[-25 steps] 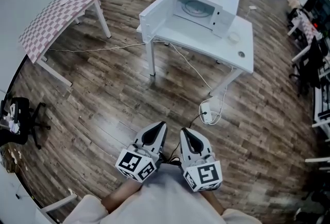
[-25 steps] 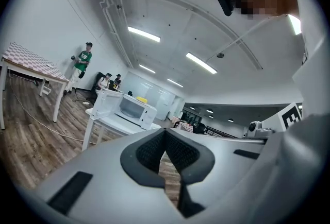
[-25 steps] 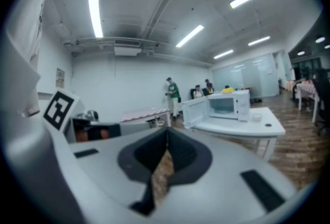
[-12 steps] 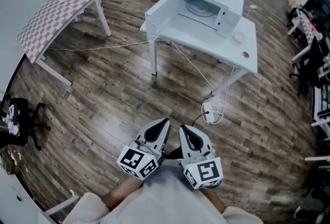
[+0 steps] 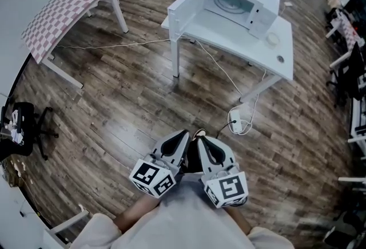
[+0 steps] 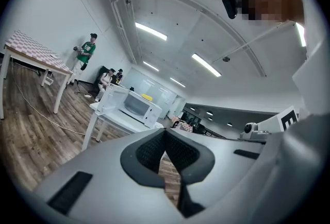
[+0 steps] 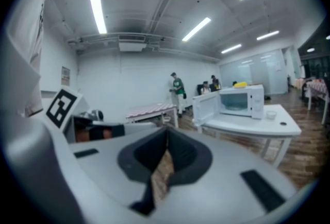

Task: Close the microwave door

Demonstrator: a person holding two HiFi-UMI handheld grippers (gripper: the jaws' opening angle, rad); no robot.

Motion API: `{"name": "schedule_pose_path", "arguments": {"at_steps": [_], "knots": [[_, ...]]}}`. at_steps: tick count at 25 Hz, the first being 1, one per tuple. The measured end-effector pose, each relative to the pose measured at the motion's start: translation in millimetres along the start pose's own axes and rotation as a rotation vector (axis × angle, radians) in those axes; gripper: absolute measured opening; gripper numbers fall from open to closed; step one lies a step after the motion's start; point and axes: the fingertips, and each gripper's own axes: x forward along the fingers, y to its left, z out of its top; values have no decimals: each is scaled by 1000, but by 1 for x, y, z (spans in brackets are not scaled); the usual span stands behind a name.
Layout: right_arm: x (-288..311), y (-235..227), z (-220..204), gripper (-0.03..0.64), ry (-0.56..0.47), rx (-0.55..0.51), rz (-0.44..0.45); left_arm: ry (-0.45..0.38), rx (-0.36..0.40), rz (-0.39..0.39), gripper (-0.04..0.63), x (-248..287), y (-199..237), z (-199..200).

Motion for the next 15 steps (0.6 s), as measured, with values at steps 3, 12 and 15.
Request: {"name": "schedule_pose_path", "arguments": {"at_steps": [3,12,15], "knots": [[12,-8,3,23,-6,-10,9,0,-6,8,18,10,8,3],[45,-51,8,23,36,3,-19,29,11,8,18,60,25,14],[57,-69,6,23,66,20,-22,52,10,1,18,81,29,12]]}}
